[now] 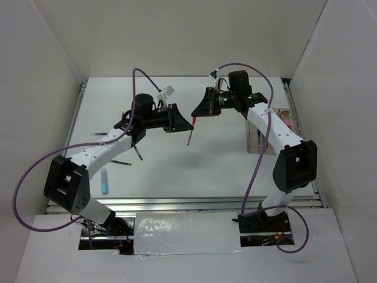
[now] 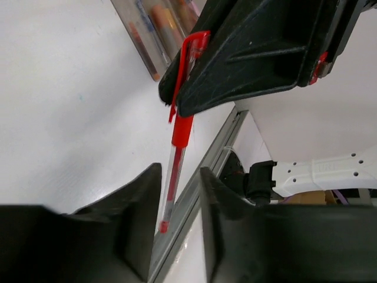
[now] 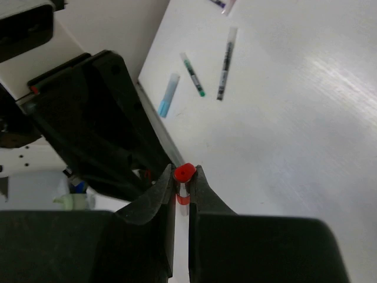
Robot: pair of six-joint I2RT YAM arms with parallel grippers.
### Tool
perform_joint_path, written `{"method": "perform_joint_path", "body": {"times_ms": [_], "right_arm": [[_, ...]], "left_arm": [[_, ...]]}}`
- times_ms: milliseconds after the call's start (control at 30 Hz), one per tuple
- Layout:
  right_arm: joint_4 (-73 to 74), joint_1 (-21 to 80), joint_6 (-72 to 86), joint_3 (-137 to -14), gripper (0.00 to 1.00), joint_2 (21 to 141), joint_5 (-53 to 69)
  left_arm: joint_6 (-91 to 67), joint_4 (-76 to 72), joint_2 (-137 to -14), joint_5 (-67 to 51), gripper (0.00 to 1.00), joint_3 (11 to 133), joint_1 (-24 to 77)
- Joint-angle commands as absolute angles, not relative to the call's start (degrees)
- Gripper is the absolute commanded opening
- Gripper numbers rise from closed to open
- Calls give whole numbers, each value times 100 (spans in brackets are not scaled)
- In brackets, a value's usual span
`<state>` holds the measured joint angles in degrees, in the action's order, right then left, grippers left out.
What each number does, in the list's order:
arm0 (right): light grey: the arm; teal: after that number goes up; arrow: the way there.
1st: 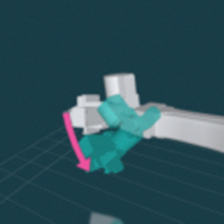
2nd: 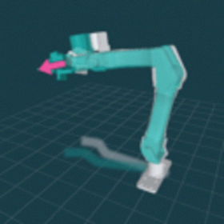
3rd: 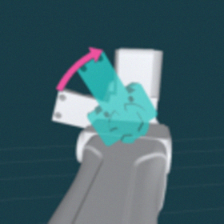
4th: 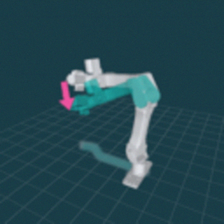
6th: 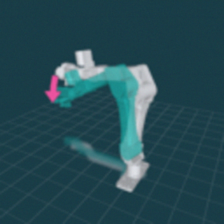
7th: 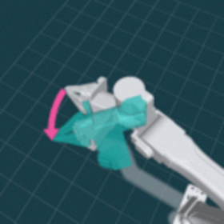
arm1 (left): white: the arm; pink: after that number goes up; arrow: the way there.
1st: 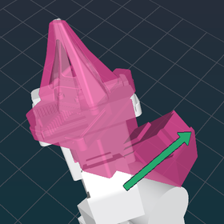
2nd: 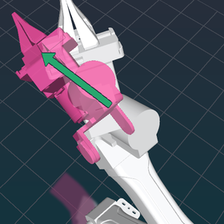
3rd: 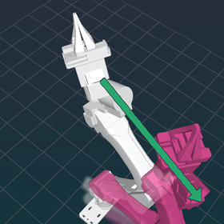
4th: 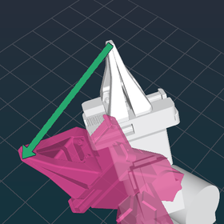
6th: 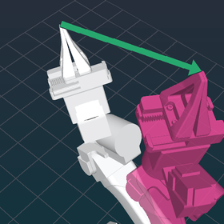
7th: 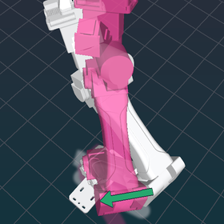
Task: Sort the stationery into containers
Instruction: Pick up the pen from the center of the board, then place the pen in the storage box.
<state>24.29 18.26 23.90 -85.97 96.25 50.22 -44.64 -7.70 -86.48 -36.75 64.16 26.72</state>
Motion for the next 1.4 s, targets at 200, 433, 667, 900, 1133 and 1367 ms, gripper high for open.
{"method": "perform_joint_path", "body": {"times_ms": [200, 433, 667, 900, 1133, 1367], "right_arm": [[4573, 590, 100, -9533, 0, 9386, 3539], [5519, -333, -1880, -10071, 0, 9973, 1486], [5651, -712, -2206, -10599, 0, 10862, 1020], [5572, -686, -2092, -10837, 4, 11556, 791], [5484, -642, -1837, -10758, 37, 11873, 668], [5555, -519, -1626, -10775, 59, 11901, 659]], "left_arm": [[-2560, 954, -8210, -2814, 79, 7118, 1882], [-1477, 1749, -7788, -1688, 99, 6997, 1679], [-1231, 1626, -7383, -1240, 99, 6487, 1626], [-1157, 1863, -7313, -951, 97, 6302, 1074], [-2169, 2574, -7584, 393, 80, 6012, 835], [-2513, 2839, -8567, 509, 75, 6037, 519]]}}
